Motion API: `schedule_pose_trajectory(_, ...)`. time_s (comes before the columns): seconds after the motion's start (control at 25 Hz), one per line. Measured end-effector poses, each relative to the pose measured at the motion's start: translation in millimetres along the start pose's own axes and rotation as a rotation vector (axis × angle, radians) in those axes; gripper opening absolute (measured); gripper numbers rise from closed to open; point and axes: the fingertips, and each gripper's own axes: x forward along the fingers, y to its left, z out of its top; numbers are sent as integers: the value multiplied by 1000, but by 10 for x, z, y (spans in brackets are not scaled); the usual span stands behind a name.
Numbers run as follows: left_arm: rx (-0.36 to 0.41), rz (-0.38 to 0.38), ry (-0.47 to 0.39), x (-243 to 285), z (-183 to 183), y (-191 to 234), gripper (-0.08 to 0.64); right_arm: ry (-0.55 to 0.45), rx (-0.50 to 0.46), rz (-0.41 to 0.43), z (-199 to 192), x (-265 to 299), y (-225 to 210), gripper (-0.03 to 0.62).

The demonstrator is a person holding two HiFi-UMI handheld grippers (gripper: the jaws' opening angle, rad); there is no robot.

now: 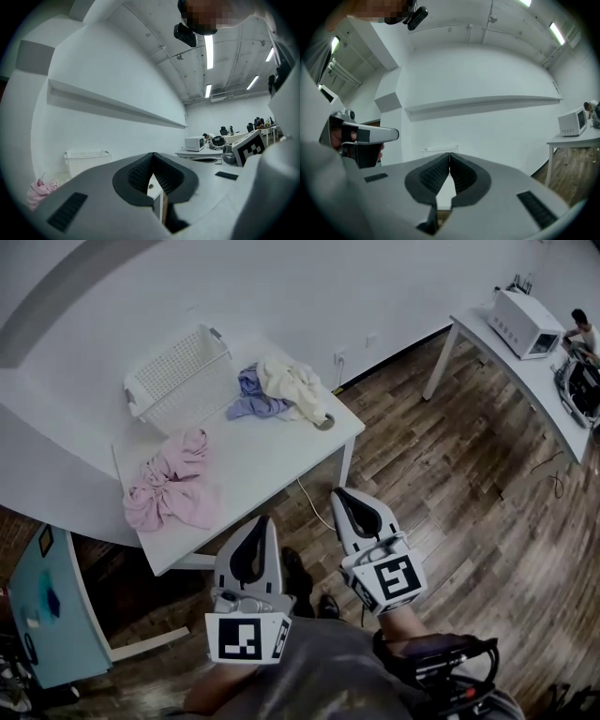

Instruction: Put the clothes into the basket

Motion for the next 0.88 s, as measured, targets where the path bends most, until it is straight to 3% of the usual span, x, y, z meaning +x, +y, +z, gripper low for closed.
schedule_pose_trajectory(0.48, -64, 41, -24, 860, -77, 921, 8, 64, -32, 10, -60, 1211, -171, 8)
schedule_pose_trajectory(0.88, -112, 101, -42, 1508, -6, 1892, 8, 22, -33, 95, 125, 2423, -125, 8)
